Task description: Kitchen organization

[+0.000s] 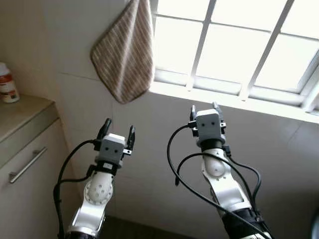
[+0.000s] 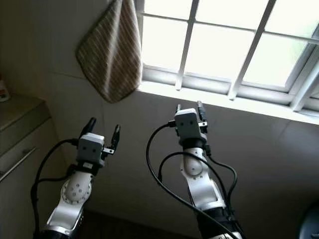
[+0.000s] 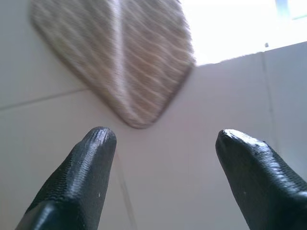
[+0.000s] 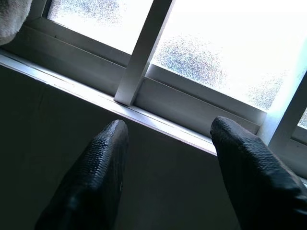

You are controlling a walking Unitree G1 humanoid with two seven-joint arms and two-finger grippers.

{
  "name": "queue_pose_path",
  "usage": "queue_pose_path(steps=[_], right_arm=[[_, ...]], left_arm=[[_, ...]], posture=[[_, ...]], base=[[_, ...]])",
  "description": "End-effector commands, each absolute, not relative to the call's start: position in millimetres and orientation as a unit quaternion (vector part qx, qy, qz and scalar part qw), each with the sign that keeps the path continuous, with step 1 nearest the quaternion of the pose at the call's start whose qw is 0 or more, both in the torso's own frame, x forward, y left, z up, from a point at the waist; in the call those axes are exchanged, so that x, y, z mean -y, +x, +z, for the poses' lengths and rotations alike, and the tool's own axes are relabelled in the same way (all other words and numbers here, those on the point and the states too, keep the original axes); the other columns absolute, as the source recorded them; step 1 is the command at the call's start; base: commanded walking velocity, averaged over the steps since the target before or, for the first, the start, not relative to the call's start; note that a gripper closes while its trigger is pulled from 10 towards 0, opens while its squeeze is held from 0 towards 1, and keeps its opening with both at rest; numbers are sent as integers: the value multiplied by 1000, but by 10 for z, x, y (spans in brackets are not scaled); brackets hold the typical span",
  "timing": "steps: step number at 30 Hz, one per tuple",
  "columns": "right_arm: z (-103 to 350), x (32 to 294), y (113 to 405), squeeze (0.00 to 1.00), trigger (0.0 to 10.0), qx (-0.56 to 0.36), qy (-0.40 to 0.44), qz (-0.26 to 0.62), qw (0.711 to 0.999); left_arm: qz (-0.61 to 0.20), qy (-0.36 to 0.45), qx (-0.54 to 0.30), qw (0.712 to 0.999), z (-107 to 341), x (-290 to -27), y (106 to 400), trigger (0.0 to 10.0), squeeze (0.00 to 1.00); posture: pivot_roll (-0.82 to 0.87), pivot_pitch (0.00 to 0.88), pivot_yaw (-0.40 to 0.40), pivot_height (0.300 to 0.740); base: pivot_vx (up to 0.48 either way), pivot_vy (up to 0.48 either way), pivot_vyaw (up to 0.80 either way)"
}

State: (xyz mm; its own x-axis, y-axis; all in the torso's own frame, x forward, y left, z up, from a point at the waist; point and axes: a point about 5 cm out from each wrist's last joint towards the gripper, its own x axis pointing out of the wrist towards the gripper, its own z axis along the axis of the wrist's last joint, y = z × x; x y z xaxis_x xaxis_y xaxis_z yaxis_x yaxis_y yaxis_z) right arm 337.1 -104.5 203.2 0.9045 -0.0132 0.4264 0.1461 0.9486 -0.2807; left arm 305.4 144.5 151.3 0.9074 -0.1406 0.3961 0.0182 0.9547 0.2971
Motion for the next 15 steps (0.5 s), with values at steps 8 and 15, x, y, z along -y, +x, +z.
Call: queue_pose_path(steps=[8, 15], right_arm=[[1906, 1204, 3412, 0, 10000, 176, -199, -75, 961], [1866, 1225, 3414, 0, 10000, 166, -216, -80, 959]], left_arm=[[-57, 139, 205, 967, 1480, -1344, 3048, 10000, 0], [-57, 140, 203, 967, 1468, -1355, 3041, 10000, 0]], posture=[[102, 0, -78, 740], [103, 0, -79, 740]], base=[[0, 0, -800], [0, 0, -800]])
